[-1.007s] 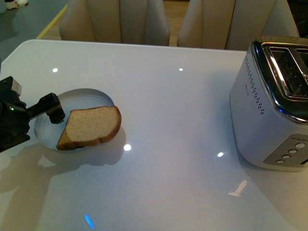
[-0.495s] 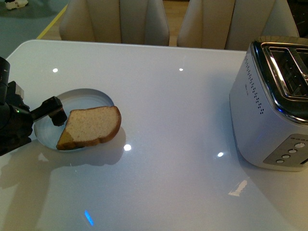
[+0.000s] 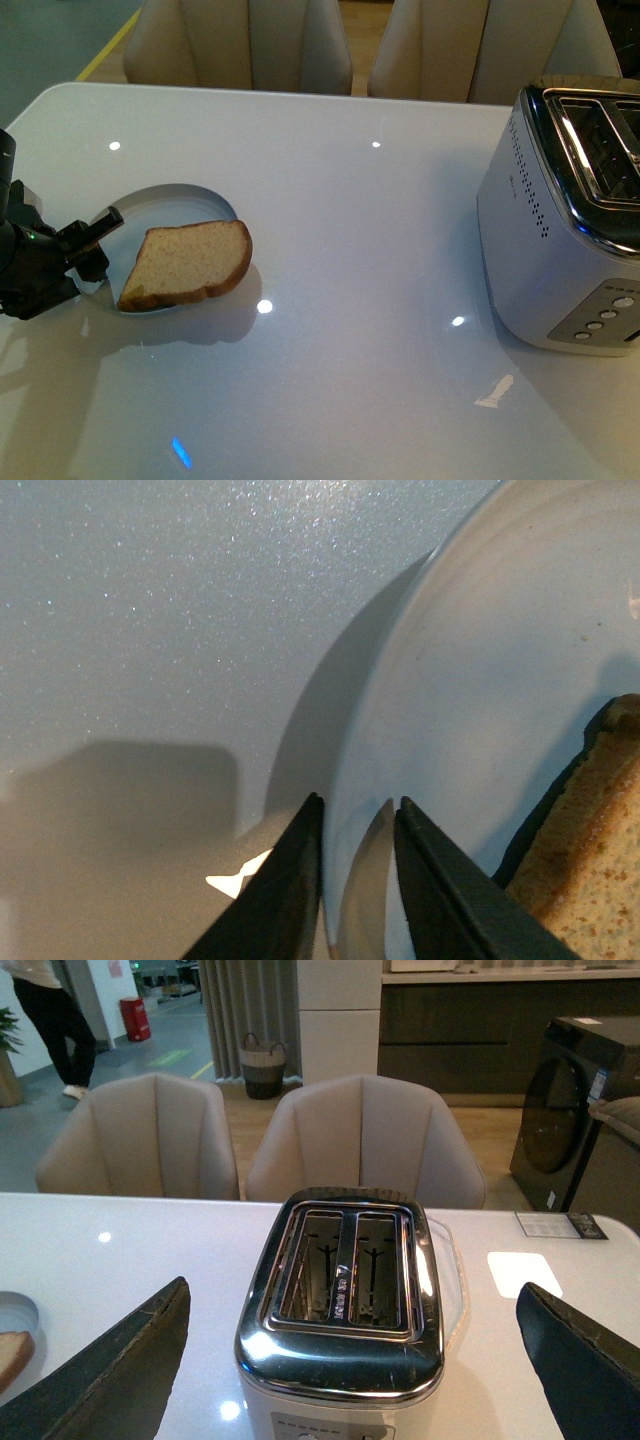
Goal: Left arm holds plate, right arm toasts bread
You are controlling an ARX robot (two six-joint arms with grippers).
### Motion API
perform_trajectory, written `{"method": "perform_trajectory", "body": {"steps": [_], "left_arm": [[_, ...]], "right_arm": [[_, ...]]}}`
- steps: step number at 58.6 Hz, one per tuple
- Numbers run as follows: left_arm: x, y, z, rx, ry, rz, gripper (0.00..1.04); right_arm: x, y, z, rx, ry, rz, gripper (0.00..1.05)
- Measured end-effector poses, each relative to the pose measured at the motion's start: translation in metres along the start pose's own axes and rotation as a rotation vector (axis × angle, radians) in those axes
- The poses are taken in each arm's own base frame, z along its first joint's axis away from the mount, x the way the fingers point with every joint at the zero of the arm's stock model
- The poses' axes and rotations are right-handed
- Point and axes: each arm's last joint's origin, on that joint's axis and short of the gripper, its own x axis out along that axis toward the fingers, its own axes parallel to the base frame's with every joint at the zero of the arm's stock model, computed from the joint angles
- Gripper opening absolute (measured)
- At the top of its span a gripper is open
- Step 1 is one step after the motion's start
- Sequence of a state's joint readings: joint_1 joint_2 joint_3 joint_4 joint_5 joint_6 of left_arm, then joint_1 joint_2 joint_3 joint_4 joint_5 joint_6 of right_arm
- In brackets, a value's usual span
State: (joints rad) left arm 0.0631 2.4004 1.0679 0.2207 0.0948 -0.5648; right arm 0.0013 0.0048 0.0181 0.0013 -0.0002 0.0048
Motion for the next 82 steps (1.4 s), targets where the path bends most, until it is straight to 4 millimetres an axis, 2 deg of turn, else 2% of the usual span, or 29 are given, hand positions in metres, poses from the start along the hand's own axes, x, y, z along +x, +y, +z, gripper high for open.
{"method": "perform_trajectory", "body": {"steps": [7,22,30,38,44,56,69,82], "left_arm": [[-0.004,0.001,0.001,-0.031,0.001,-0.023,0.03],[-0.014,0.003,0.0,-0.06,-0.004,-0.061,0.03],[-0.026,0.003,0.003,-0.07,-0.024,-0.087,0.03],[-0.044,0.003,0.004,-0.085,-0.041,-0.123,0.03],[-0.07,-0.003,0.008,-0.101,-0.076,-0.176,0.03],[-0.114,-0.027,0.014,-0.114,-0.136,-0.28,0.03],[-0.151,-0.065,0.004,-0.102,-0.128,-0.363,0.03],[-0.185,-0.123,-0.005,-0.041,-0.127,-0.471,0.03]], "right_arm": [[0.0,0.0,0.0,0.0,0.0,0.0,0.96],[0.0,0.0,0.0,0.0,0.0,0.0,0.96],[0.0,0.0,0.0,0.0,0.0,0.0,0.96],[0.0,0.0,0.0,0.0,0.0,0.0,0.96],[0.0,0.0,0.0,0.0,0.0,0.0,0.96],[0.0,0.0,0.0,0.0,0.0,0.0,0.96],[0.0,0.0,0.0,0.0,0.0,0.0,0.96],[0.0,0.0,0.0,0.0,0.0,0.0,0.96]]}}
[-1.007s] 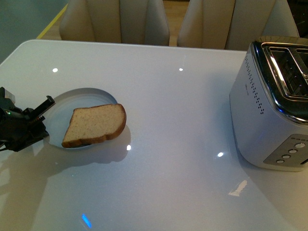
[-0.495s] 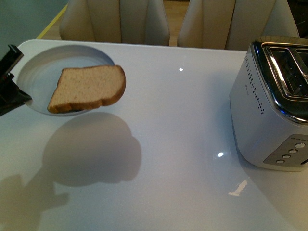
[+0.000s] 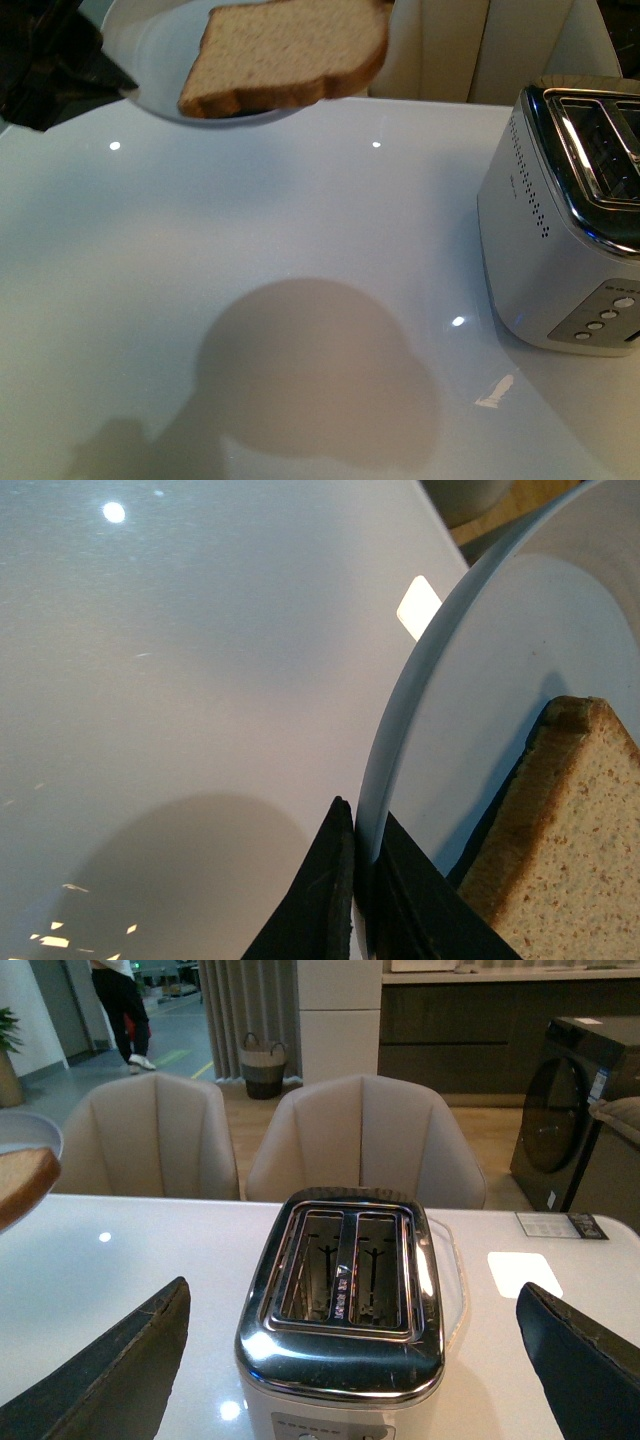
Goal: Left arm holds plate, right arm toasts bread
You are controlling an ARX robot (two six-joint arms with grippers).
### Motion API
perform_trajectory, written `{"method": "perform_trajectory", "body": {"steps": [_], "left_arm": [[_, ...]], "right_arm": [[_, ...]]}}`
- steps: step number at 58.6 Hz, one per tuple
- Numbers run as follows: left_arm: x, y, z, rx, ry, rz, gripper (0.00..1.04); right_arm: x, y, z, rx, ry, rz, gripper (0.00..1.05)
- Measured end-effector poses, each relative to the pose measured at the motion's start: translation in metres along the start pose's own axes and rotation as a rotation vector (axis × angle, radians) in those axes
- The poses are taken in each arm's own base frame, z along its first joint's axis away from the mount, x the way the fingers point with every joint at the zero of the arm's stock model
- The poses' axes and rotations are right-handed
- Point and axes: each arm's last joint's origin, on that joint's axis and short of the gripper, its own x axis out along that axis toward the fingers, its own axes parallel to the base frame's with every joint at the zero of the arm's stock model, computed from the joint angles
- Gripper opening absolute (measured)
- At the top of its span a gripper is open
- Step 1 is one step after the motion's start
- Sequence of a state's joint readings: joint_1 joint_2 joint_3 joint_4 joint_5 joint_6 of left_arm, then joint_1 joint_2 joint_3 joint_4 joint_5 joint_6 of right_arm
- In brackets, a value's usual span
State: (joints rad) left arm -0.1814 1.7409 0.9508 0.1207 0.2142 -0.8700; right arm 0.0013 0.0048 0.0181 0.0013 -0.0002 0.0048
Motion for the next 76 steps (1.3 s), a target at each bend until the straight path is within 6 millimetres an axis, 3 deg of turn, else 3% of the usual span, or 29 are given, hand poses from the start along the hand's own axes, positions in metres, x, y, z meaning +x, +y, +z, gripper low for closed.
{"method": "perform_trajectory", "body": {"steps": [10,23,39,58,62,68,76], "left_arm": [[0.002,-0.042,-0.017,0.056,0.031,-0.057,0.03],[0.004,-0.075,-0.047,0.085,0.102,-0.112,0.03],[0.003,-0.093,-0.067,0.118,0.144,-0.13,0.03],[0.003,-0.093,-0.068,0.12,0.141,-0.127,0.03],[0.003,-0.093,-0.068,0.12,0.14,-0.127,0.03],[0.003,-0.093,-0.069,0.123,0.146,-0.131,0.03],[0.004,-0.092,-0.068,0.121,0.141,-0.125,0.03]], "right_arm": [[0.0,0.0,0.0,0.0,0.0,0.0,0.96],[0.0,0.0,0.0,0.0,0.0,0.0,0.96],[0.0,0.0,0.0,0.0,0.0,0.0,0.96],[0.0,0.0,0.0,0.0,0.001,0.002,0.96],[0.001,0.0,-0.001,0.029,0.213,0.135,0.96],[0.004,-0.001,-0.004,0.213,0.613,0.324,0.96],[0.011,-0.004,-0.002,0.312,0.645,0.383,0.96]]}}
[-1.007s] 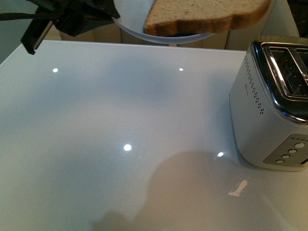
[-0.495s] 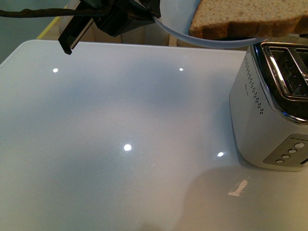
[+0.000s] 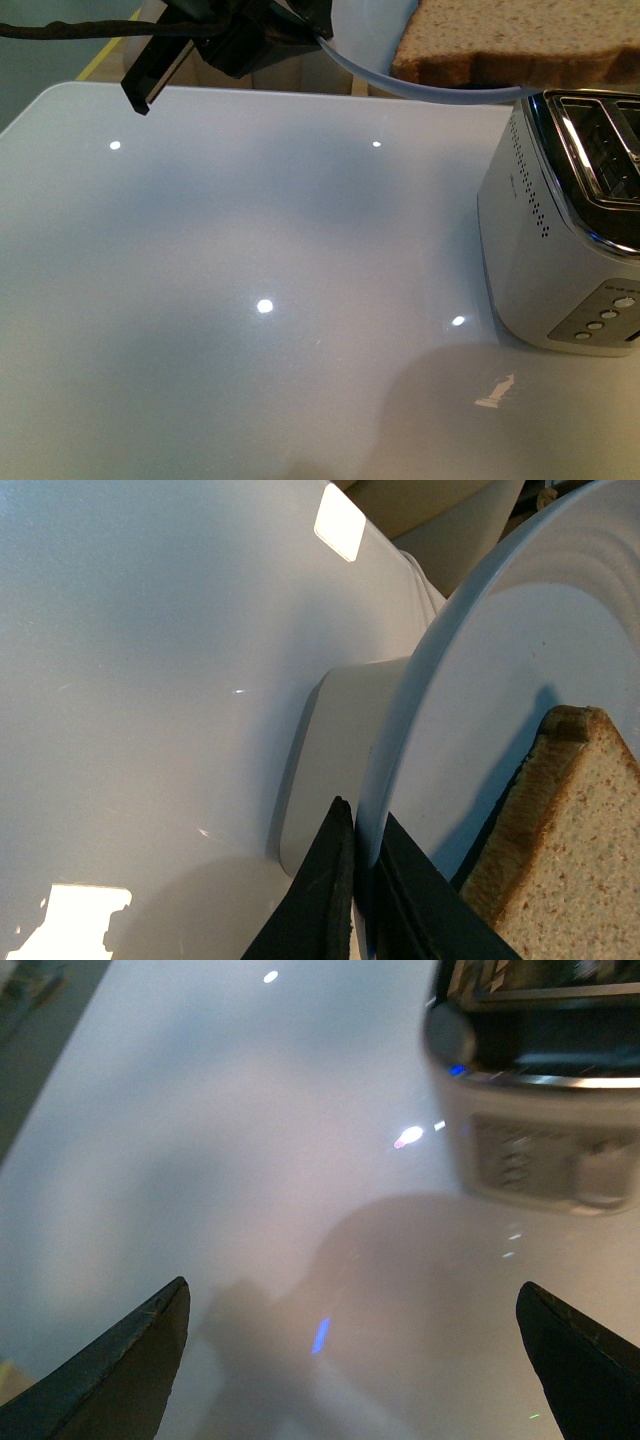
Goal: Left arm holds plate, right arm toasts bread
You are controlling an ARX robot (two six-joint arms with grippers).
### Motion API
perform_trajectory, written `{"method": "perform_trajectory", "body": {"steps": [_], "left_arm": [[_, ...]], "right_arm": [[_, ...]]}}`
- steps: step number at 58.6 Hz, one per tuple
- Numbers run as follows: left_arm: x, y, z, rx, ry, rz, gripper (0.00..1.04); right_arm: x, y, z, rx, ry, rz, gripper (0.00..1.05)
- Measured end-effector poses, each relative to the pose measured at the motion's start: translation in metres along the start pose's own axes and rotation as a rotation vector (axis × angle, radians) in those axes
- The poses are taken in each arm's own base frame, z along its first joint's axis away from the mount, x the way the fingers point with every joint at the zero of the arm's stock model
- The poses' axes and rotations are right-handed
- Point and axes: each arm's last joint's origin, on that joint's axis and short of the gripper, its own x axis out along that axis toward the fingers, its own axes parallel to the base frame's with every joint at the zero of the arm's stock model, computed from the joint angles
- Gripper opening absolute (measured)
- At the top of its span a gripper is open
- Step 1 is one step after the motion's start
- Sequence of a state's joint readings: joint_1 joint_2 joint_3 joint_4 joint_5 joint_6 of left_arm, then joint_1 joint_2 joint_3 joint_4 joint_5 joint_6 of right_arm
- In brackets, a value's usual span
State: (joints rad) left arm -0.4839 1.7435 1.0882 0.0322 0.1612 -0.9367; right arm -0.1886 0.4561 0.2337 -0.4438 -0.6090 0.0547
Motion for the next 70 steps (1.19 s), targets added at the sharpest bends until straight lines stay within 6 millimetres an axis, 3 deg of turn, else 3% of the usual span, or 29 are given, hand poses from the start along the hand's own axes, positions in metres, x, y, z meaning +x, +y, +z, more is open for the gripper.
{"method": "perform_trajectory", "body": {"steps": [12,20,26,35,47,70], "left_arm": [[0.0,0.0,0.0,0.0,0.0,0.0,0.03],[0.0,0.0,0.0,0.0,0.0,0.001,0.03],[0.0,0.0,0.0,0.0,0.0,0.001,0.03],[0.0,0.0,0.0,0.0,0.0,0.001,0.03],[0.0,0.0,0.0,0.0,0.0,0.001,0.03],[0.0,0.0,0.0,0.0,-0.001,0.002,0.03]], "right_arm": [[0.008,-0.005,0.028,0.034,-0.069,-0.003,0.96],[0.026,0.003,0.073,0.084,-0.169,0.034,0.96],[0.044,0.01,0.096,0.127,-0.204,0.058,0.96],[0.073,0.013,0.102,0.193,-0.165,0.046,0.96],[0.092,0.011,0.107,0.244,-0.163,0.009,0.95],[0.104,0.022,0.118,0.294,-0.163,0.05,0.33]]}}
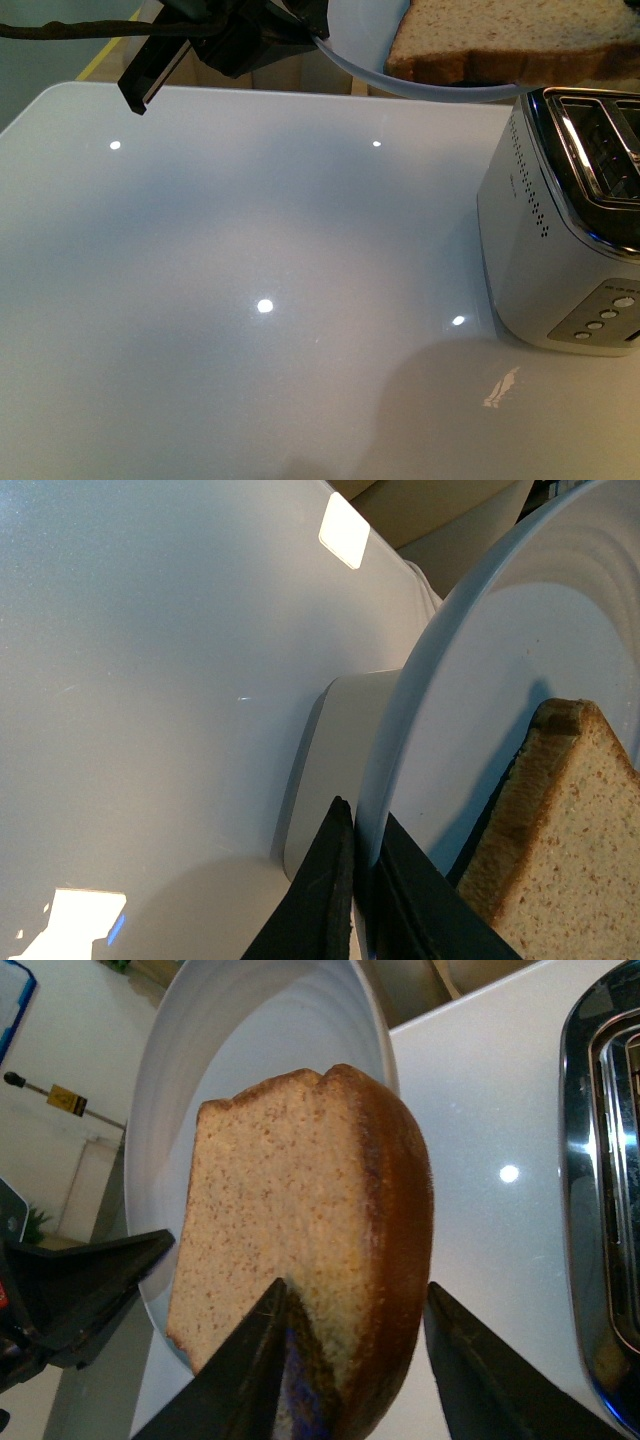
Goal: Left arm holds plate, right arm toasts bread
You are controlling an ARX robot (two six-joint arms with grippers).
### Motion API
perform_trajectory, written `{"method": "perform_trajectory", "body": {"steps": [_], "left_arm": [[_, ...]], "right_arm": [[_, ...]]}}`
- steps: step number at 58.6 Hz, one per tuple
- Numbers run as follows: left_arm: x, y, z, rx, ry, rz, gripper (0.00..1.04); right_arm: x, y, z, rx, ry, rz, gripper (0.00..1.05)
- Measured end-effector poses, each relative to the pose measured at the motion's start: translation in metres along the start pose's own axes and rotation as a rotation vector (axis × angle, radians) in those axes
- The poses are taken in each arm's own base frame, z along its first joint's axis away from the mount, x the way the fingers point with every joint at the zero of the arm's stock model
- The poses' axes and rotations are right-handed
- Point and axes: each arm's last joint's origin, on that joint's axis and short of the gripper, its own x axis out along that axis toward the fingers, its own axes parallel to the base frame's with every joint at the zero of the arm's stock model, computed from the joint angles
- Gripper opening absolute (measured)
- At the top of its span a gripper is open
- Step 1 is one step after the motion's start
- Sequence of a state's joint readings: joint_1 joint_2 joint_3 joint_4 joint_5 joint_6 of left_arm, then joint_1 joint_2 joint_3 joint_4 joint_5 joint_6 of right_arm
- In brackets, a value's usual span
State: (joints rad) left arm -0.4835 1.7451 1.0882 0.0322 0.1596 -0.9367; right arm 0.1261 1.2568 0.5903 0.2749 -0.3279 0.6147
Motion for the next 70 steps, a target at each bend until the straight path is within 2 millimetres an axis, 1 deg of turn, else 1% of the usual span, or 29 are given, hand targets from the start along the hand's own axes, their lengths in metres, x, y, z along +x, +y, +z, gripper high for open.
{"method": "perform_trajectory", "body": {"steps": [6,12,13,19,24,28,34,40,44,48,54,60,70], "left_arm": [[0.0,0.0,0.0,0.0,0.0,0.0,0.03],[0.0,0.0,0.0,0.0,0.001,-0.001,0.03],[0.0,0.0,0.0,0.0,0.001,-0.001,0.03],[0.0,0.0,0.0,0.0,0.001,-0.001,0.03],[0.0,0.0,0.0,0.0,0.001,-0.001,0.03],[0.0,0.0,0.0,0.0,0.001,-0.001,0.03],[0.0,0.0,0.0,0.0,0.001,-0.001,0.03],[0.0,0.0,0.0,0.0,0.002,-0.001,0.03],[0.0,0.0,0.0,0.0,0.002,-0.001,0.03],[0.0,0.0,0.0,0.0,0.002,-0.001,0.03],[0.0,0.0,0.0,-0.001,0.002,-0.002,0.03],[0.0,0.0,0.0,-0.001,0.002,-0.001,0.03],[0.0,0.0,0.0,0.0,0.004,-0.003,0.03]], "right_arm": [[-0.001,0.004,0.002,0.008,-0.006,0.007,0.16],[-0.007,0.01,0.007,0.005,-0.025,0.019,0.04],[-0.009,0.011,0.009,0.003,-0.03,0.022,0.03],[-0.02,0.021,0.019,-0.013,-0.07,0.053,0.03],[-0.039,0.035,0.037,-0.056,-0.141,0.086,0.03],[-0.055,0.044,0.053,-0.099,-0.213,0.076,0.03],[-0.083,0.053,0.076,-0.205,-0.333,-0.005,0.03],[-0.096,0.054,0.084,-0.327,-0.411,-0.117,0.03],[-0.096,0.051,0.084,-0.423,-0.426,-0.195,0.03],[-0.09,0.044,0.081,-0.512,-0.418,-0.296,0.03],[-0.07,0.028,0.069,-0.627,-0.358,-0.426,0.03],[-0.049,0.018,0.06,-0.727,-0.302,-0.498,0.03],[-0.027,0.011,0.051,-0.788,-0.228,-0.559,0.03]]}}
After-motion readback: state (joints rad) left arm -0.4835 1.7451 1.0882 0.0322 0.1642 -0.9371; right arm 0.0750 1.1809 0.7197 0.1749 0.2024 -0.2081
